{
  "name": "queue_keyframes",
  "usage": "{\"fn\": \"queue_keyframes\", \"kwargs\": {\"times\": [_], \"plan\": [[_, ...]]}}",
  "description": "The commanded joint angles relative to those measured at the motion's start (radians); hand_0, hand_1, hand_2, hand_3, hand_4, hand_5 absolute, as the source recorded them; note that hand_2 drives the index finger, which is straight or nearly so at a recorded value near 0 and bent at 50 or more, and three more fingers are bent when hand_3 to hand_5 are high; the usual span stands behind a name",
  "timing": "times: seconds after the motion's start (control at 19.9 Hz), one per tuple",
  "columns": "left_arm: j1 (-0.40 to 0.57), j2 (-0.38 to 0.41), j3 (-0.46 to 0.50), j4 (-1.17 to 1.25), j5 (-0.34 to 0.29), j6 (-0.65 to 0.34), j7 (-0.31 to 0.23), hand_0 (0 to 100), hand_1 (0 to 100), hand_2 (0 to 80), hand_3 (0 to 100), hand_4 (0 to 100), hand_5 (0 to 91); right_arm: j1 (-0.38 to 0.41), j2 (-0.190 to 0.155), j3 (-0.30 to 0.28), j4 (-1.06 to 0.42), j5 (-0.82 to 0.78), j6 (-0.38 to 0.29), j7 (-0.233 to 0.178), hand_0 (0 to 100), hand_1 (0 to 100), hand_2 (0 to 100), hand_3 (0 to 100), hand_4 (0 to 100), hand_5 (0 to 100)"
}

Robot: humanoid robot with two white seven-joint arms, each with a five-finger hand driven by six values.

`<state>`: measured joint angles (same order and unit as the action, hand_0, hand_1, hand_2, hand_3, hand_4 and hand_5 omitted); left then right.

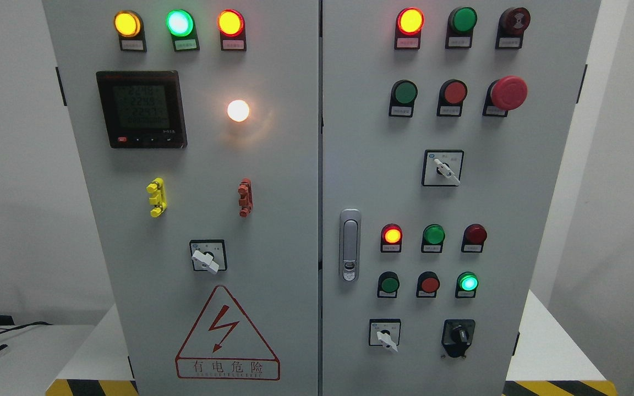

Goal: Trip black knob to open circuit
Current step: 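Release the knob and lower the right hand away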

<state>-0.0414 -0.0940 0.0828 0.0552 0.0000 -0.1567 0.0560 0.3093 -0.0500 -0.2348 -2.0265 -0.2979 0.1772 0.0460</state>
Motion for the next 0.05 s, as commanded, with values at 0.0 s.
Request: {"fn": "queue_keyframes", "kwargs": {"times": [0.0], "plan": [[0.0,0.0,0.0,0.0,-0.031,0.0,-0.001,12,39,0.0,0,0,0.0,0.008,-0.033,-0.029,-0.058,-0.017,0.007,0.0,0,2,15,25,19,24]]}}
